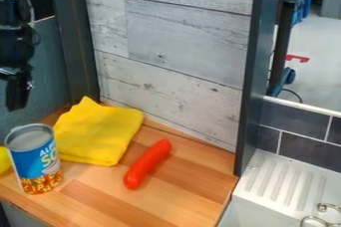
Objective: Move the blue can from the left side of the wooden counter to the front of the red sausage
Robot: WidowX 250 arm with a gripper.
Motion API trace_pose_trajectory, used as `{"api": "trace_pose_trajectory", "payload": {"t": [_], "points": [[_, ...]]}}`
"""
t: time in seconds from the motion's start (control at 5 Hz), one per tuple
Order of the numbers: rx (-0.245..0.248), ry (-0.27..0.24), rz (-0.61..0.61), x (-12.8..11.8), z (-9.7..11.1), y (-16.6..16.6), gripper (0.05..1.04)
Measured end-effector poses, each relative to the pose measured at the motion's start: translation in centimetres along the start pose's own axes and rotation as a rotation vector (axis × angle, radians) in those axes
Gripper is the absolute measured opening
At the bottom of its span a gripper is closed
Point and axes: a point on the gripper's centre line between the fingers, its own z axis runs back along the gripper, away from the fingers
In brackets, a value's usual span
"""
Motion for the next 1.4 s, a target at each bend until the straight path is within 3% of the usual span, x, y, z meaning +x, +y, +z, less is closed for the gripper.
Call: {"api": "trace_pose_trajectory", "payload": {"t": [0.2, 0.4, 0.6, 1.0, 1.4], "points": [[0.033, 0.003, -0.031, 0.2, -0.7, 0.9, 1.007], [0.070, -0.037, -0.050, 0.8, -0.6, 1.4, 1.007], [0.065, -0.029, -0.088, 1.2, -1.3, 1.8, 1.007], [0.074, 0.038, -0.126, 2.2, -3.5, 2.9, 1.007], [0.059, 0.038, -0.152, 2.7, -4.6, 2.6, 1.007]]}}
